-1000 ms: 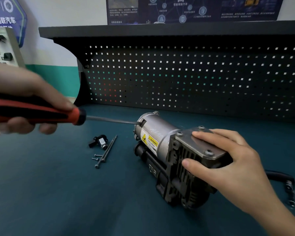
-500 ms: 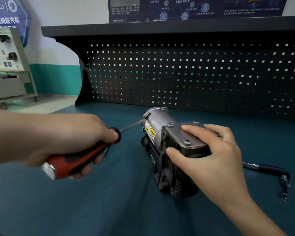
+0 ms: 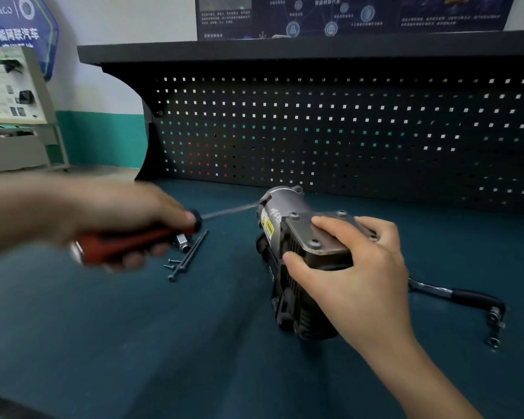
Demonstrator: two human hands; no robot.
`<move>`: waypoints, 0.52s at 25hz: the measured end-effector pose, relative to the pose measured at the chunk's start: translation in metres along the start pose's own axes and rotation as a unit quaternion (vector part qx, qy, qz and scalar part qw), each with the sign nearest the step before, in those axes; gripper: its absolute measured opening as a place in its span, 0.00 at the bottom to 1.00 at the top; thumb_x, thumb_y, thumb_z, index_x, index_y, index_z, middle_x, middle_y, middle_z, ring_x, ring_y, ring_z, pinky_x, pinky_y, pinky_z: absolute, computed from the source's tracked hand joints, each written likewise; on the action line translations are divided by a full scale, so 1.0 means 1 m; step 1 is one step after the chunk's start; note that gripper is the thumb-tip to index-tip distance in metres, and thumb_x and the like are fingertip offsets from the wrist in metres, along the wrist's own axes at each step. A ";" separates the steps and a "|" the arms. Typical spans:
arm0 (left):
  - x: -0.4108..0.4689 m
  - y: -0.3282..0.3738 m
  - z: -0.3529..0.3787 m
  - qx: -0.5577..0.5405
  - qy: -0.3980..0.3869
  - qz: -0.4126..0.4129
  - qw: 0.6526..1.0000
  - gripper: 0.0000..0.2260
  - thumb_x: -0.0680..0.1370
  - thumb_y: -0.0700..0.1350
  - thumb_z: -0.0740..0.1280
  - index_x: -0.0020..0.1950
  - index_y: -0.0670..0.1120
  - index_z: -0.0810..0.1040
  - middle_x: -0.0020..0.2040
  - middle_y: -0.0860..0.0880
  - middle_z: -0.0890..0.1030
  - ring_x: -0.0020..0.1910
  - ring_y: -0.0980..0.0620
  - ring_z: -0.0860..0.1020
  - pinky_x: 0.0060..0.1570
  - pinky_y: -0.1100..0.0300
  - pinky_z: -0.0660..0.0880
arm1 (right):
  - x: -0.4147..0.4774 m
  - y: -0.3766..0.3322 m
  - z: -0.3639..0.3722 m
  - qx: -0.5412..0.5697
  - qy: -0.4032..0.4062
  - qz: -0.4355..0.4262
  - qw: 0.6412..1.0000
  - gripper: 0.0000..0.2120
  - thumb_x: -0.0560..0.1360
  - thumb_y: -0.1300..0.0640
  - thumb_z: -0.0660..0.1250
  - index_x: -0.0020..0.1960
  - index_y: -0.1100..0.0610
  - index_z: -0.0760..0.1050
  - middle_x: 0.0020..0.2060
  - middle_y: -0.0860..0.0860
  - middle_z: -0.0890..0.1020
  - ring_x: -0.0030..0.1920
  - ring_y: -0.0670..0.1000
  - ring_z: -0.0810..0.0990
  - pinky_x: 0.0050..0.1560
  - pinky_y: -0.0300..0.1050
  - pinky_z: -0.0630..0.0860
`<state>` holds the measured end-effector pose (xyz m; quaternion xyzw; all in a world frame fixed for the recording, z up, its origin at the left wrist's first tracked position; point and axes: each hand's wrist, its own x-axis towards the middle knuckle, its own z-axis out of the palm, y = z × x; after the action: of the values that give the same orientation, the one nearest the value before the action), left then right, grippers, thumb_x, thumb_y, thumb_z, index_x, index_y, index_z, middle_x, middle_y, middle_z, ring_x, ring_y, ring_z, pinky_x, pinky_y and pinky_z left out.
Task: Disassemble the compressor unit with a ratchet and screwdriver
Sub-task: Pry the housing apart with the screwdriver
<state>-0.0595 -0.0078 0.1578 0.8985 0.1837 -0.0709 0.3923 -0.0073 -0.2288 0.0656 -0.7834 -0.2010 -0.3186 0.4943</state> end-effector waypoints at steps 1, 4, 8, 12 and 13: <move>-0.002 0.012 -0.023 0.044 -0.005 -0.021 0.999 0.11 0.79 0.48 0.60 0.56 0.42 0.73 0.24 0.45 0.72 0.16 0.49 0.67 0.20 0.64 0.67 | 0.001 0.000 -0.001 0.004 -0.006 -0.003 1.000 0.23 0.55 0.46 0.71 0.50 0.46 0.82 0.52 0.45 0.68 0.46 0.19 0.63 0.44 0.12 0.56; 0.001 0.039 -0.040 0.108 -0.010 -0.044 0.993 0.12 0.79 0.50 0.61 0.55 0.42 0.73 0.25 0.44 0.72 0.17 0.48 0.68 0.21 0.63 0.68 | 0.005 0.003 -0.002 0.014 -0.006 0.001 1.000 0.23 0.54 0.46 0.72 0.49 0.45 0.82 0.50 0.42 0.69 0.46 0.19 0.64 0.45 0.12 0.57; 0.014 0.031 0.005 0.080 0.017 0.000 0.997 0.13 0.80 0.48 0.61 0.55 0.38 0.72 0.24 0.45 0.73 0.16 0.49 0.68 0.19 0.64 0.68 | 0.010 0.007 0.000 0.015 0.009 0.024 1.000 0.23 0.55 0.45 0.72 0.50 0.44 0.81 0.51 0.43 0.68 0.45 0.19 0.64 0.44 0.12 0.58; 0.013 0.001 0.035 0.000 0.049 0.047 0.998 0.11 0.80 0.46 0.61 0.53 0.38 0.72 0.26 0.43 0.71 0.16 0.49 0.67 0.18 0.64 0.67 | 0.010 0.006 0.003 0.005 0.007 0.032 0.999 0.23 0.55 0.44 0.71 0.51 0.43 0.80 0.52 0.44 0.68 0.45 0.19 0.63 0.44 0.12 0.56; 0.013 -0.005 0.037 -0.018 0.052 0.049 0.997 0.11 0.80 0.46 0.60 0.53 0.39 0.73 0.27 0.44 0.71 0.16 0.49 0.67 0.18 0.64 0.66 | 0.009 0.005 0.004 0.002 0.010 0.025 1.000 0.23 0.55 0.45 0.71 0.51 0.44 0.81 0.52 0.44 0.68 0.45 0.19 0.63 0.44 0.12 0.56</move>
<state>-0.0488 -0.0283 0.1251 0.9016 0.1612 -0.0018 0.4014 0.0033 -0.2270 0.0673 -0.7840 -0.1773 -0.3135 0.5056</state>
